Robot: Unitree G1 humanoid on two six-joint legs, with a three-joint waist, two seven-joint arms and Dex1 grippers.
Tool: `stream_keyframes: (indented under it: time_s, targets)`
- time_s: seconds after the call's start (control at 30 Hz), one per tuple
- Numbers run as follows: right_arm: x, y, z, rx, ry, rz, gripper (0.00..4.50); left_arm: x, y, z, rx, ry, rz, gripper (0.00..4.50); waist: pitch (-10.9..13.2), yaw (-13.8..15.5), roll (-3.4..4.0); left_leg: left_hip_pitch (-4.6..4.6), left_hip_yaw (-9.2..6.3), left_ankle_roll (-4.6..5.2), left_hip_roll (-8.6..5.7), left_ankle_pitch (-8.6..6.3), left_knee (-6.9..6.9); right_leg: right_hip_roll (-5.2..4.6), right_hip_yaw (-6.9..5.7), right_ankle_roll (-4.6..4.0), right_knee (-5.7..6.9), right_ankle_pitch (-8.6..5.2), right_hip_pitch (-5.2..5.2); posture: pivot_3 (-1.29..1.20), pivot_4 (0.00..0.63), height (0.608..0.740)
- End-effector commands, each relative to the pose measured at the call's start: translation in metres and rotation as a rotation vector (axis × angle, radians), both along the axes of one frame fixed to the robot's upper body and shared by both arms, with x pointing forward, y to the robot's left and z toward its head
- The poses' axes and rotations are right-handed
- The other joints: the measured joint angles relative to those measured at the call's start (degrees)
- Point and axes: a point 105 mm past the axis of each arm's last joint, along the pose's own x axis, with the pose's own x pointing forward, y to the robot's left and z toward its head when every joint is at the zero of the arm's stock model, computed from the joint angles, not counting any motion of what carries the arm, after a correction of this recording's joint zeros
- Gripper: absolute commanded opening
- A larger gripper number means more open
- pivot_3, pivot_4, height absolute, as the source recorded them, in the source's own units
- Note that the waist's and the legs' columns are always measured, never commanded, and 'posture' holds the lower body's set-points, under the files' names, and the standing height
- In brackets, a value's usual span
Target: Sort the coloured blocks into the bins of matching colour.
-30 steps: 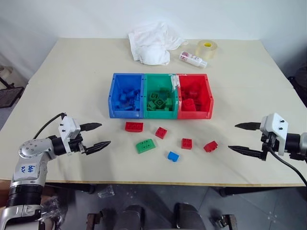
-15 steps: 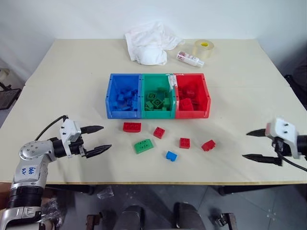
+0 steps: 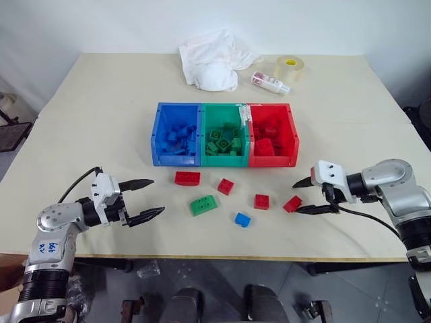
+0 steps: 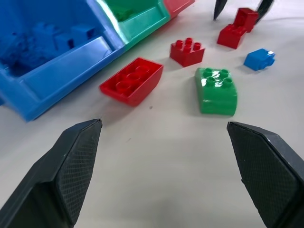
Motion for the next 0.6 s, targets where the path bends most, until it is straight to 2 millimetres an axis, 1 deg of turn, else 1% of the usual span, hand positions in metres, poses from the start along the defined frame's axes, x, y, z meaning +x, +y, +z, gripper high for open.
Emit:
stream_keyframes:
  time_s: [0.03, 0.23, 0.27, 0.43, 0.5, 0.6]
  targets:
    - [0.0, 0.006, 0.011, 0.031, -0.037, 0.033, 2.48, -0.004, -0.001, 0.009, -0.014, -0.044, -0.004, 4.5, 0.0, 0.0, 0.0, 0.0, 0.0, 0.0, 0.0, 0.0, 0.0, 0.0, 0.0, 0.0, 0.0, 0.0, 0.0, 0.0, 0.15, 0.74]
    - [-0.005, 0.012, 0.024, 0.104, -0.07, 0.033, 0.46, -0.004, 0.001, 0.009, -0.016, -0.042, 0.009, 4.5, 0.0, 0.2, 0.0, 0.0, 0.0, 0.0, -0.01, 0.0, 0.01, -0.01, 0.01, 0.0, 0.0, 0.0, 0.01, 0.0, 0.15, 0.74]
    - [-0.006, 0.014, 0.028, 0.126, -0.08, 0.028, 0.06, -0.003, 0.001, 0.009, -0.018, -0.042, 0.009, 4.5, 0.0, 0.2, 0.0, 0.0, 0.0, 0.0, -0.01, 0.0, 0.01, -0.01, 0.0, 0.0, 0.0, 0.0, 0.01, 0.0, 0.15, 0.74]
    - [-0.008, 0.016, 0.042, 0.182, -0.121, -0.014, 0.02, 0.001, -0.002, 0.01, -0.023, -0.045, 0.003, 4.5, 0.0, 0.2, 0.0, 0.0, 0.0, 0.0, -0.01, 0.0, 0.01, -0.01, 0.01, 0.0, 0.01, 0.0, 0.01, 0.0, 0.15, 0.74]
    - [-0.008, 0.014, 0.044, 0.168, -0.133, -0.044, 0.02, 0.003, -0.002, 0.01, -0.023, -0.046, 0.003, 4.5, 0.0, 0.2, 0.0, 0.0, 0.0, 0.0, -0.01, 0.0, 0.01, -0.01, 0.01, 0.0, 0.01, 0.0, 0.0, 0.0, 0.15, 0.74]
    - [-0.01, 0.013, 0.045, 0.172, -0.098, -0.086, 0.02, 0.005, -0.003, 0.011, -0.024, -0.046, 0.002, 4.5, 0.0, 0.2, 0.0, 0.0, 0.0, 0.0, -0.02, 0.0, 0.01, -0.01, 0.01, 0.0, 0.01, 0.0, 0.0, 0.0, 0.15, 0.74]
